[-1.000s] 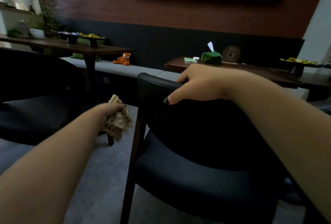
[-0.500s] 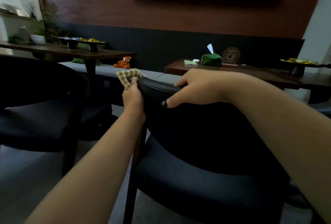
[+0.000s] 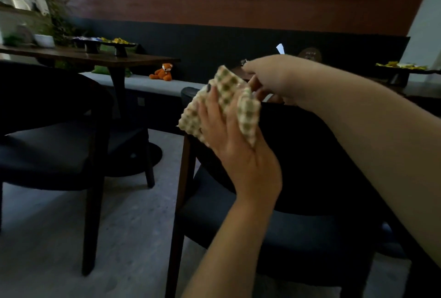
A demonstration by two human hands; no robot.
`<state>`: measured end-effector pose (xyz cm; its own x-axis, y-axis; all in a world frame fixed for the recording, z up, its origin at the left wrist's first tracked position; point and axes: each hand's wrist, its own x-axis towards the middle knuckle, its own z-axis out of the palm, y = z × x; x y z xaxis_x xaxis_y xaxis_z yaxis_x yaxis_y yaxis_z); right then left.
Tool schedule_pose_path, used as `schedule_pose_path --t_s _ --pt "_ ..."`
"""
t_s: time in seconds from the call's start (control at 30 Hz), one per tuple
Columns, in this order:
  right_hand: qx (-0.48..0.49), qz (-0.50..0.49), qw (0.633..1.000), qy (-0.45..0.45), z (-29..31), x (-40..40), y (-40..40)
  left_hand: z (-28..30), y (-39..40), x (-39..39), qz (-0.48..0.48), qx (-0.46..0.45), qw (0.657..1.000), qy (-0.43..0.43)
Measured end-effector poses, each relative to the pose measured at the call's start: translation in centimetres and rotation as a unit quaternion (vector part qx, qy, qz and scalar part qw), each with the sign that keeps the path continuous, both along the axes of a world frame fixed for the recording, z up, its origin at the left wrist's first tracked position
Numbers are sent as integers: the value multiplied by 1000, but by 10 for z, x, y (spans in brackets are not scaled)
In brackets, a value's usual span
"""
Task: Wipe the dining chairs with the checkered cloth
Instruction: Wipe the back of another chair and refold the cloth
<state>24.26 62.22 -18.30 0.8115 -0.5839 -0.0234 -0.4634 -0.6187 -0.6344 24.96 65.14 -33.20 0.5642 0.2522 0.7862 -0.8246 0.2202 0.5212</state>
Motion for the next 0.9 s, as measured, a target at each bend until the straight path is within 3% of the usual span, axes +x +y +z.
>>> schedule_pose_path --t_s 0.1,0.2,0.3,0.37,0.47,0.67,0.77,0.9 --pt "-20 19 999 -43 -1 1 -1 -10 -6 -14 30 38 998 -41" --pt "7 1 1000 -20 2 -4 -2 -26 2 -5 -37 3 999 -30" --pt "21 -13 1000 18 7 -6 -2 -29 23 42 -80 -79 970 218" --pt "15 -14 999 28 8 -4 -2 -35 39 90 -74 -93 908 401" --pt "7 -20 999 33 6 -1 -4 -39 53 145 -112 -25 842 527" --pt "1 -17 999 45 3 2 -6 -19 25 163 -304 10 825 476" --pt "-13 -10 998 54 5 3 -5 -28 21 147 -306 -28 833 460" --pt "-28 -11 997 65 4 5 -2 -30 22 104 -244 -55 878 408"
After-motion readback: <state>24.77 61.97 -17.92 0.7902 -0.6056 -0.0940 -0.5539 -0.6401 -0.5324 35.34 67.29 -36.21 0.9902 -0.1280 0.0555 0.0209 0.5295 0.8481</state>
